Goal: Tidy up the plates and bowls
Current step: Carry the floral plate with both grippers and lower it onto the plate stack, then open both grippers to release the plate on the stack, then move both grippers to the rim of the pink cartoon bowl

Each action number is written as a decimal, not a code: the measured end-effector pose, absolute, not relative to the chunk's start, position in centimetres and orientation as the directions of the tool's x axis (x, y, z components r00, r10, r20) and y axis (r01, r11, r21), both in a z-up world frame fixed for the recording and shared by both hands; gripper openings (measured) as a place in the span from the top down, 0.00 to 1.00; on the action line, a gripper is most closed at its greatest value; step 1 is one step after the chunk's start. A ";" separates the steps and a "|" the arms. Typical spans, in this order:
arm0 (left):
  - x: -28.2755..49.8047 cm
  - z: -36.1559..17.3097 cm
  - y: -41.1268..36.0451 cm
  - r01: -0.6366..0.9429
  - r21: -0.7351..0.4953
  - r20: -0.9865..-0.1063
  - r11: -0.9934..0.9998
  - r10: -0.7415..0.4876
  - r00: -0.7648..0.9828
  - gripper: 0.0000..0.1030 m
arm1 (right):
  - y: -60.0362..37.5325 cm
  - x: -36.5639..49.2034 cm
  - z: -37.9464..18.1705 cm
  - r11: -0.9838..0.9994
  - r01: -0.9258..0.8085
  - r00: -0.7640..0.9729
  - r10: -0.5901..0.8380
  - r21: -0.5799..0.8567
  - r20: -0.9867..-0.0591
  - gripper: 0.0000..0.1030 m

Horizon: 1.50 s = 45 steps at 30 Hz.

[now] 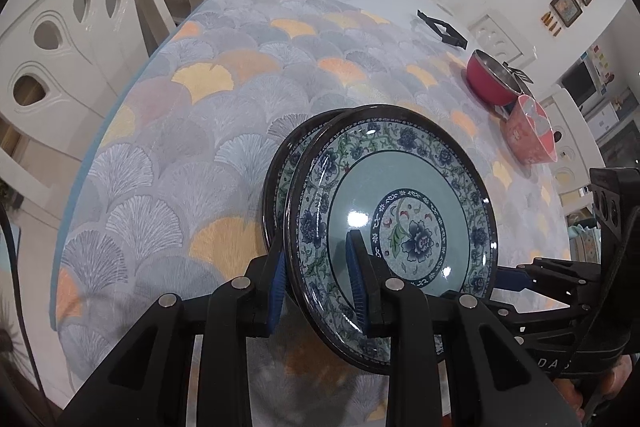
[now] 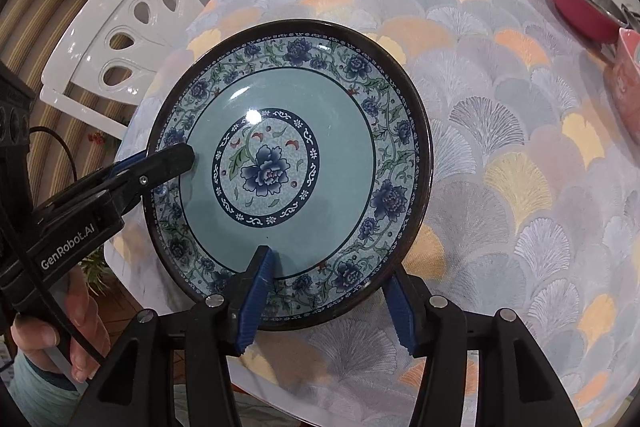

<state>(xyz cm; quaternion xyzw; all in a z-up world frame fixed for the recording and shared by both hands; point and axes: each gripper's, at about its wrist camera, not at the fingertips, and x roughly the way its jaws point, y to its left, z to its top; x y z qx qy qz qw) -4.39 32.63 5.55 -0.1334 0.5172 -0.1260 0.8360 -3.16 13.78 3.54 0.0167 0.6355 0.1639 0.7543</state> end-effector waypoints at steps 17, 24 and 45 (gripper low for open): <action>-3.0 6.8 35.7 -0.017 -0.405 -0.793 0.914 -0.342 0.504 0.76 | 12.6 -1.7 5.5 0.962 -0.181 0.193 0.239 0.205 -0.952 0.48; -3.2 7.6 35.4 -0.003 -0.395 -0.790 0.919 -0.337 0.513 0.76 | 13.6 -2.7 5.5 0.956 -0.202 0.175 0.249 0.213 -0.953 0.48; 1.2 19.7 22.9 0.208 -0.351 -0.657 0.913 -0.399 0.640 0.28 | 0.2 0.4 16.5 0.977 -0.006 0.438 0.195 0.214 -0.877 0.46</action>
